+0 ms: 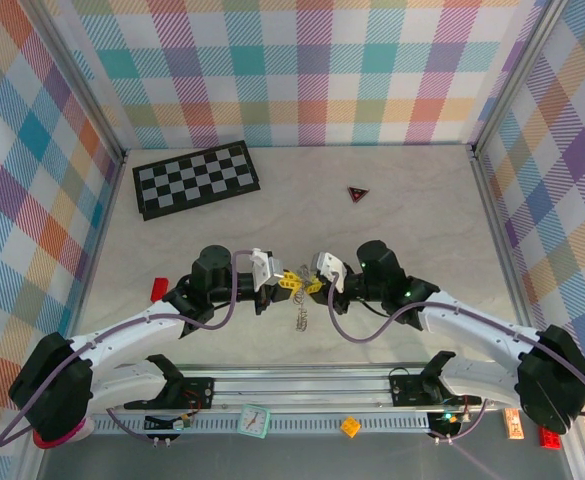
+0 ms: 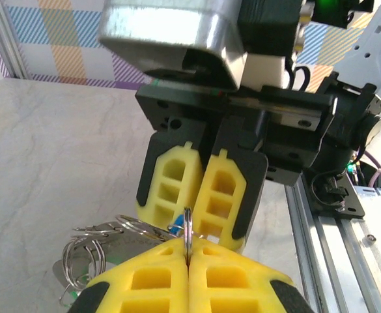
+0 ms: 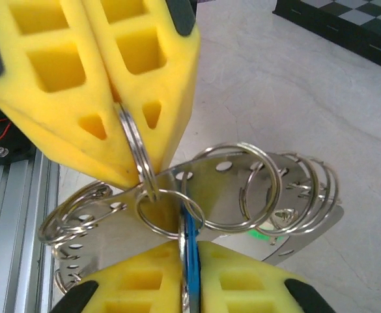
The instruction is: Put the keys on the keyring
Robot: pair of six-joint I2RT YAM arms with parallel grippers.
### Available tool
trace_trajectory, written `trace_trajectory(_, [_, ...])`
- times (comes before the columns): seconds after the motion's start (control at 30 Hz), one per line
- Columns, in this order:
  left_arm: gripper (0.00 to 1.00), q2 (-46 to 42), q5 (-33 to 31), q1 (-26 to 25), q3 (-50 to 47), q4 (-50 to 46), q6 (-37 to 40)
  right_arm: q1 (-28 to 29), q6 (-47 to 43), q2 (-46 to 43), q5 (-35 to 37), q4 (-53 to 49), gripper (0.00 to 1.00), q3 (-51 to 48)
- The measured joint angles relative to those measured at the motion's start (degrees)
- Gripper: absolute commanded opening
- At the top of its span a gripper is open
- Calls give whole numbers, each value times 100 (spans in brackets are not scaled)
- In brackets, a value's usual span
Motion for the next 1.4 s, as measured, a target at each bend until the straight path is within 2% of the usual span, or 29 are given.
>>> trace_trajectory(0.27, [0,-2,-131,0,0,-407,192,0,-151,-190,219,-509,0,85])
trace_trajectory(0.57, [1,-33,-240,-4,111,-743,522,74,-369,-330,323,-1119,0,468])
trace_trajectory(0.7, [22,-107,-297,-31,153,-852,660,74,-413,-330,341,-1331,0,605])
trace_trajectory(0.77, [28,-153,-345,-31,153,-925,640,68,-439,-330,367,-1421,0,691])
trace_trajectory(0.9, [35,-354,-496,-31,90,-922,586,68,-498,-330,457,-1622,0,787])
trace_trajectory(1.0, [37,-678,-739,-31,-79,-802,511,68,-522,-328,525,-1825,0,857])
trace_trajectory(1.17, [41,-1550,-1821,-31,-529,-651,319,72,-599,-94,553,-2026,0,1134])
trace_trajectory(1.3, [48,-2437,-3285,-31,-855,-686,199,173,-651,332,525,-2039,0,1491])
trace_trajectory(1.4, [48,-3005,-4509,-31,-944,-809,136,321,-673,831,439,-1950,0,1882])
